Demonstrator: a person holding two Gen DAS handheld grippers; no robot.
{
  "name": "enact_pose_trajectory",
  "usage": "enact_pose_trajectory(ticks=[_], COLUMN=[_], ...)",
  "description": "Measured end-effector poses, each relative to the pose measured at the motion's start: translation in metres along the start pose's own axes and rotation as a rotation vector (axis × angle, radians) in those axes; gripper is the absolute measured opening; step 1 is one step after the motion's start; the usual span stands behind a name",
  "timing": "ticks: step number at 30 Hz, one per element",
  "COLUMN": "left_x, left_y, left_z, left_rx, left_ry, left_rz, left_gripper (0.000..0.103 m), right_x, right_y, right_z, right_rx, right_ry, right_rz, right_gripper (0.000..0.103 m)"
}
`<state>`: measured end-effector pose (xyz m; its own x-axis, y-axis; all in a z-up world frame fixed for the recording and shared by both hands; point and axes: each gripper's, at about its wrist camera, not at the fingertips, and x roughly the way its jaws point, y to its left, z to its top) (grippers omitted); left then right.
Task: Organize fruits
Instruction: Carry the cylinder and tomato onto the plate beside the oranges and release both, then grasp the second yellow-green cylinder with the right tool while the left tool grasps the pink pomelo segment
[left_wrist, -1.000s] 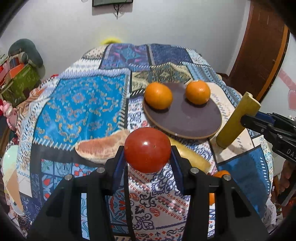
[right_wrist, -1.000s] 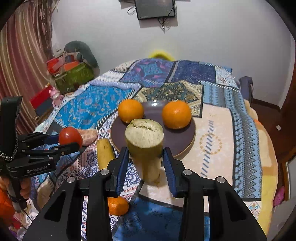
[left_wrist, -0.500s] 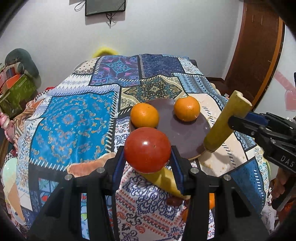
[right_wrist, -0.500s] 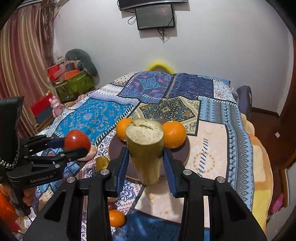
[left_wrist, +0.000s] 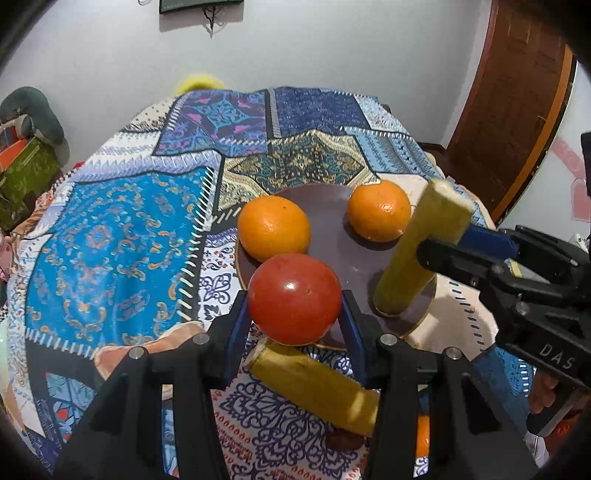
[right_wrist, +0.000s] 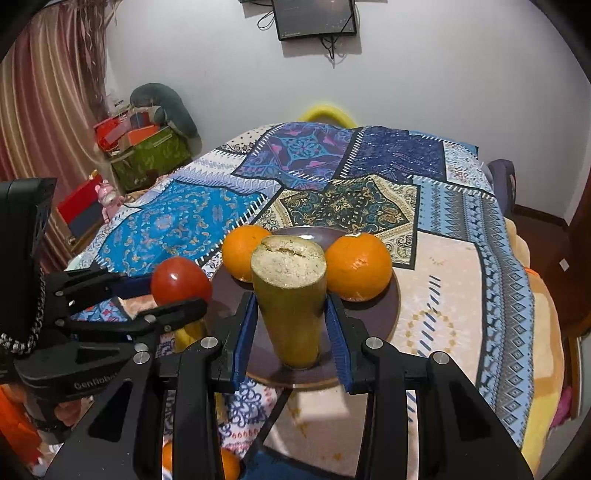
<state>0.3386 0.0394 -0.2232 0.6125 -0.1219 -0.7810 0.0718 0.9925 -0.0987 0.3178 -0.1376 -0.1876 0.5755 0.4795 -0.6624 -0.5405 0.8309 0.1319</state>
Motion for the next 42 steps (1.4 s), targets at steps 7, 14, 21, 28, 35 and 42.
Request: enact_pose_trajectory(ticks=[7, 14, 21, 28, 35, 42], left_x=[0.023, 0.038, 0.043, 0.044, 0.026, -0.01], left_y=[0.002, 0.008, 0.007, 0.011, 0.007, 0.014], left_z=[0.004, 0.007, 0.01, 0.012, 0.015, 0.011], left_rx=[-0.002, -0.027, -0.019, -0.04, -0.024, -0.024], left_ry=[0.033, 0.056, 0.058, 0.055, 0.024, -0.021], left_rz=[0.005, -0.005, -0.004, -0.003, 0.017, 0.036], left_gripper=[0.047, 0.047, 0.047, 0.05, 0.059, 0.059], right_x=[0.019, 0.031, 0.049, 0.053, 0.039, 0.018], right_y=[-0.011, -0.01, -0.012, -0.018, -0.014, -0.006], right_z=[0.008, 0.014, 0.021, 0.024, 0.02, 0.013], right_rx=[0.034, 0.012, 0.001, 0.005, -0.011, -0.008], right_ry=[0.012, 0.021, 0.038, 0.056, 0.058, 0.063], right_rz=[0.018, 0.015, 0.003, -0.001, -0.013, -0.001], right_gripper=[0.034, 0.034, 0.033, 0.023, 0.023, 0.028])
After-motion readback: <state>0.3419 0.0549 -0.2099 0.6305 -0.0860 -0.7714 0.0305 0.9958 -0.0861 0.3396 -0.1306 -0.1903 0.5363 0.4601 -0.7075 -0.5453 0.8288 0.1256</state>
